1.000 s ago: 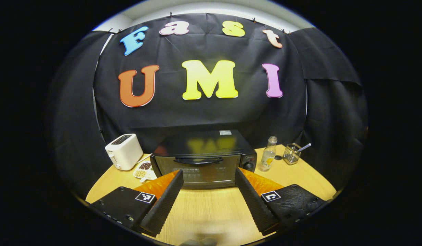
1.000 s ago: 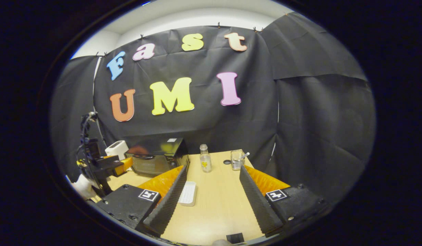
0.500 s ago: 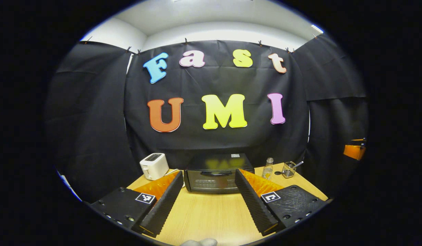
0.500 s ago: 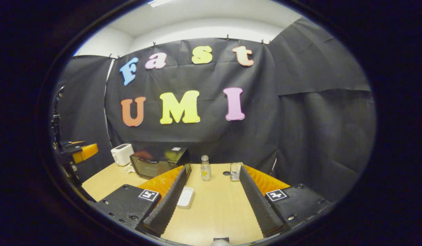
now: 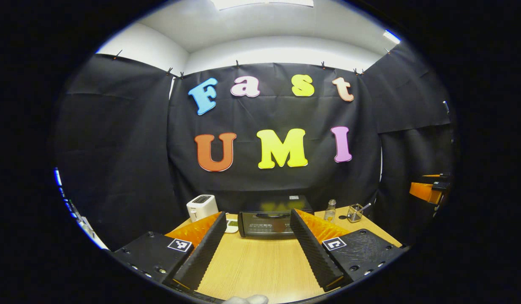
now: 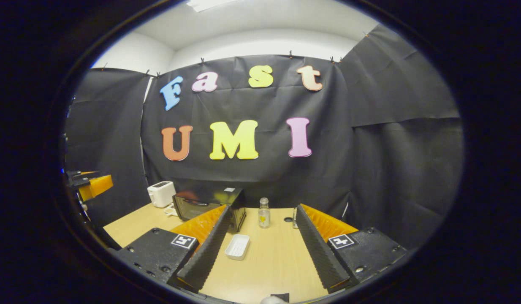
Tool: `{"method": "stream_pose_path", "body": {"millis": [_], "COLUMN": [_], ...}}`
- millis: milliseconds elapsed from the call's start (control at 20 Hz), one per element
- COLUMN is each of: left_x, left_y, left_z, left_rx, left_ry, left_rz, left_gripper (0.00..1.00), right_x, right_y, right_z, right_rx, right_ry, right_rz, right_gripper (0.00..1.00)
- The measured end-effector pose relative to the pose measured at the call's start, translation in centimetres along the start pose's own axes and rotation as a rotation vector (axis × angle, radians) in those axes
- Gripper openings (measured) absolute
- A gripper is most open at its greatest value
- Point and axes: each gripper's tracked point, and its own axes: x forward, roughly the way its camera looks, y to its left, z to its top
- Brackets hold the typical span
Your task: Open the electric oven with the left hand, put the food in, and close the electric oven.
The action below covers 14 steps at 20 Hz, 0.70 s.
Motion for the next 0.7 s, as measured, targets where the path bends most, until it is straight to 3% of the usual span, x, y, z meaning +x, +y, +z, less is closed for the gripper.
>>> {"method": "stream_pose_path", "body": {"millis": [700], "left_x": [1.8], "left_y": [0.5], "left_z": [1.4], "left_rx": [0.008], "left_ry": [-0.032], "left_rz": [-0.087], "left_gripper": [0.96], "right_x": [0.6], "right_y": [0.8], "right_z": [2.0], "right_rx": [0.034], "right_ry": [-0.032], "right_rz": [-0.069], "right_gripper": [0.99]}}
